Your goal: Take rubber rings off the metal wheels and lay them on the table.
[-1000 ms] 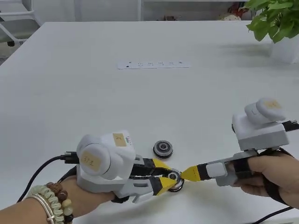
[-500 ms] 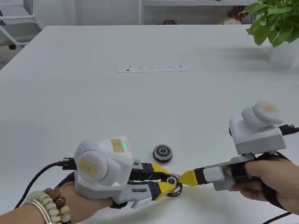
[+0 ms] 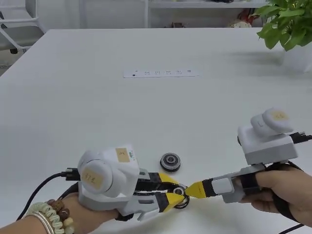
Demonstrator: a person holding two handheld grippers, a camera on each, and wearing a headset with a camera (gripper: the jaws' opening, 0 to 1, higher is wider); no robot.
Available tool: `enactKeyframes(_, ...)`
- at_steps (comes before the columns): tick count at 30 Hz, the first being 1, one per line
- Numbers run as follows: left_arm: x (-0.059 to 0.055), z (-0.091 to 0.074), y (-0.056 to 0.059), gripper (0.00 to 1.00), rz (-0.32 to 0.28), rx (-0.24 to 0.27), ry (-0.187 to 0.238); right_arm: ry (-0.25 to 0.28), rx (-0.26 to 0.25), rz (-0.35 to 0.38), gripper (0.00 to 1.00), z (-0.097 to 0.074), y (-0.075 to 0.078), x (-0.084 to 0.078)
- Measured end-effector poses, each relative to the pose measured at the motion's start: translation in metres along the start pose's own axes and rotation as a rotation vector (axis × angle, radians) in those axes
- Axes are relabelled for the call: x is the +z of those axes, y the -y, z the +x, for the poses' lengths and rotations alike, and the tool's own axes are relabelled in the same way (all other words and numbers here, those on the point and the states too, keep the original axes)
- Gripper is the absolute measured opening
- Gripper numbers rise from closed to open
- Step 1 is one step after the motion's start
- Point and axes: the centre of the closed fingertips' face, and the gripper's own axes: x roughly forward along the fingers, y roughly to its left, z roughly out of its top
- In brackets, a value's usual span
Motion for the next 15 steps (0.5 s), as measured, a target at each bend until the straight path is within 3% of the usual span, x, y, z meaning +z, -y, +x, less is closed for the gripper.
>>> enactKeyframes(15, -0.0002, -0.0005, -0.0004, 0.14, 0.003, 0.004, -0.002, 0.011, 0.011, 0.005, 0.00, 0.0005, -0.0031, 0.0018)
